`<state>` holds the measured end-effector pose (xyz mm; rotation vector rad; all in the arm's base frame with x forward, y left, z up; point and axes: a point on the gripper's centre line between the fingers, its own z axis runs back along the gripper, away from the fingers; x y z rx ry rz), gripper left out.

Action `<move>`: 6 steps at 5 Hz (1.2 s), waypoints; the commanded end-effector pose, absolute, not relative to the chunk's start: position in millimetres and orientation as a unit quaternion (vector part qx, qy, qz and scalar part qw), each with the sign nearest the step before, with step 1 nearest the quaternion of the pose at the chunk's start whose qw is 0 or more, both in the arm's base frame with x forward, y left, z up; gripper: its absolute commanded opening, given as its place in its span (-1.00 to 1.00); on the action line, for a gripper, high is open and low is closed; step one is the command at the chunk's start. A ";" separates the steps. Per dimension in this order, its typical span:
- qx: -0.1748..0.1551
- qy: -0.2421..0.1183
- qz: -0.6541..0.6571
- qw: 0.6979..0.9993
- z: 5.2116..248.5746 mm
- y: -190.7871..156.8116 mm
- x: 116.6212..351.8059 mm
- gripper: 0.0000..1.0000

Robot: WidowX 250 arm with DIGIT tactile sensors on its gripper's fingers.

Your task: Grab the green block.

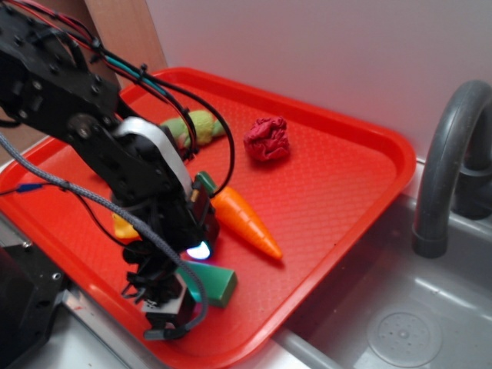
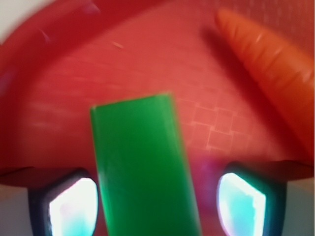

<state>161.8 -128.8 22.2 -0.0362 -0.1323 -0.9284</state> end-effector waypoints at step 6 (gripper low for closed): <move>0.089 -0.043 0.068 0.993 261.0 -26.5 180.1 -1.00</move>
